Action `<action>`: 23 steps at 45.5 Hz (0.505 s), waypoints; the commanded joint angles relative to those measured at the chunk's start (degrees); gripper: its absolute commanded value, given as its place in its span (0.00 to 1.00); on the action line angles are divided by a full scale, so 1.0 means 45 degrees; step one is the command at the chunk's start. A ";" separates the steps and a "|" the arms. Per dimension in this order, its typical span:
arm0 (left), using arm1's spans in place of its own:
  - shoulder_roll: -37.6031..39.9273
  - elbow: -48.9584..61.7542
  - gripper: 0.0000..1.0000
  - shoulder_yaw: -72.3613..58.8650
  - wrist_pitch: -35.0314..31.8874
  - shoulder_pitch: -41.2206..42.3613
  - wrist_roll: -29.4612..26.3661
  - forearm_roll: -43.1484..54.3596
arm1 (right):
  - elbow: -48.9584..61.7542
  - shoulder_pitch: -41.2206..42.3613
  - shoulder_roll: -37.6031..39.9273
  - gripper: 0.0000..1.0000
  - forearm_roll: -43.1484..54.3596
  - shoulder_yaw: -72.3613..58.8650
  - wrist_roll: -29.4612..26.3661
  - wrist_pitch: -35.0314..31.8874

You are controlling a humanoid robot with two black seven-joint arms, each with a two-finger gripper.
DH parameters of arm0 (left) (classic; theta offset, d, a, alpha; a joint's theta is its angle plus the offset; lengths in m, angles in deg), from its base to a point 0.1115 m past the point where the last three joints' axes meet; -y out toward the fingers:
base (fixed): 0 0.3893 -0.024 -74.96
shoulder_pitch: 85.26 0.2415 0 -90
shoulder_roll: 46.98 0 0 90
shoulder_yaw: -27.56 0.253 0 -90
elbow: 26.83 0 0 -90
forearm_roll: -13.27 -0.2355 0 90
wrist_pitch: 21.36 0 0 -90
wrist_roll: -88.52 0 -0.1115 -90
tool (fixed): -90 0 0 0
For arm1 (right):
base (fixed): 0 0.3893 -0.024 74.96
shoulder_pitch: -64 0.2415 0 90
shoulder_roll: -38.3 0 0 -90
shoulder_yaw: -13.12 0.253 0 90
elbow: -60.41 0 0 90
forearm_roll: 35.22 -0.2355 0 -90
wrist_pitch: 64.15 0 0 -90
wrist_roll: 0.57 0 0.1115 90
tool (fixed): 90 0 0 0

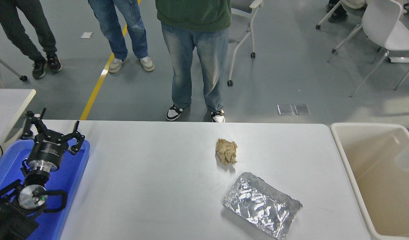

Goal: Clean the table surface

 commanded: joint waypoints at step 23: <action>-0.0017 0.0005 1.00 0.0000 0.0003 -0.0019 0.0017 -0.0019 | 0.8472 -0.3400 -0.5746 0.00 -0.1527 0.0879 0.0950 0.0112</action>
